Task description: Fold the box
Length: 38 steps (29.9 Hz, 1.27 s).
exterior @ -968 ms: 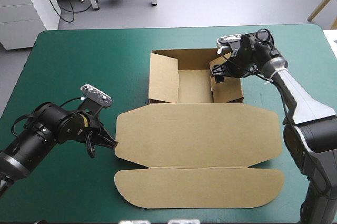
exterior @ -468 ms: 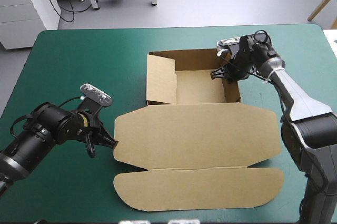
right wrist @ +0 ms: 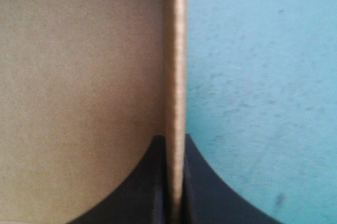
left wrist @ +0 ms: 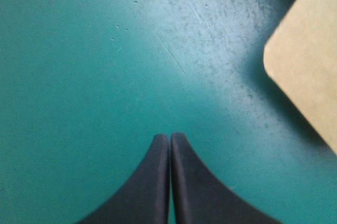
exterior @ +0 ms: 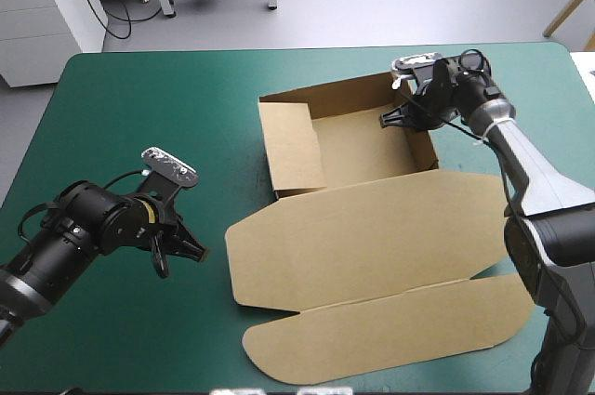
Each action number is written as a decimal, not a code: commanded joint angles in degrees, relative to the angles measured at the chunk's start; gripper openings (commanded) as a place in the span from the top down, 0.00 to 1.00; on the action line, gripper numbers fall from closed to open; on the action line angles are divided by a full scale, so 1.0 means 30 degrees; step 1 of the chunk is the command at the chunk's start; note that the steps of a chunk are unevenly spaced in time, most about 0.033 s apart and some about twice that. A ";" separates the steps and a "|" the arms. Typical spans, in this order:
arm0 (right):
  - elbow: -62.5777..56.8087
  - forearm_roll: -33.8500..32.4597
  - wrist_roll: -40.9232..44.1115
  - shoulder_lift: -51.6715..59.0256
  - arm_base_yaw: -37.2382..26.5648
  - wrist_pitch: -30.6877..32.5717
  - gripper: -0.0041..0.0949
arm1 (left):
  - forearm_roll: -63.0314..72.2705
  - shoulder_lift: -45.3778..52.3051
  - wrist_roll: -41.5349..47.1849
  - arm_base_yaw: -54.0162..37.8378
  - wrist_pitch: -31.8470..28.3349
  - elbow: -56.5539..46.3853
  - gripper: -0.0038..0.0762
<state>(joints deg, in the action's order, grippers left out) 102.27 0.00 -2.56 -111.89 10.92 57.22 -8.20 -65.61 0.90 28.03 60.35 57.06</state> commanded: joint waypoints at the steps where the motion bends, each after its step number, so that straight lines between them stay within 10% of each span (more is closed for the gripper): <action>1: 0.0887 -0.1301 -0.0351 0.1639 -0.1461 -0.0912 0.98 | -0.0085 0.0437 0.0243 0.0135 -0.0439 0.0481 0.96; 16: 0.1205 -0.1073 -0.0966 0.1600 -0.9081 -0.0727 0.98 | -0.1004 0.0437 0.0243 0.0135 0.0543 0.0481 0.96; 31: 0.1171 -0.1120 -0.0907 0.1600 -1.1467 -0.1093 0.96 | -0.1253 0.0437 0.0707 0.0135 0.0575 0.0481 0.96; 38: 0.1171 -0.1435 -0.0468 0.1600 -1.1464 -0.1816 0.47 | -0.1220 0.0437 0.1579 0.0135 0.0781 0.0481 0.96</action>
<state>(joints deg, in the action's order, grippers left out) 103.95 -2.99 -5.03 -110.89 -22.89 55.30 -11.29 -65.61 4.23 28.03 63.72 57.06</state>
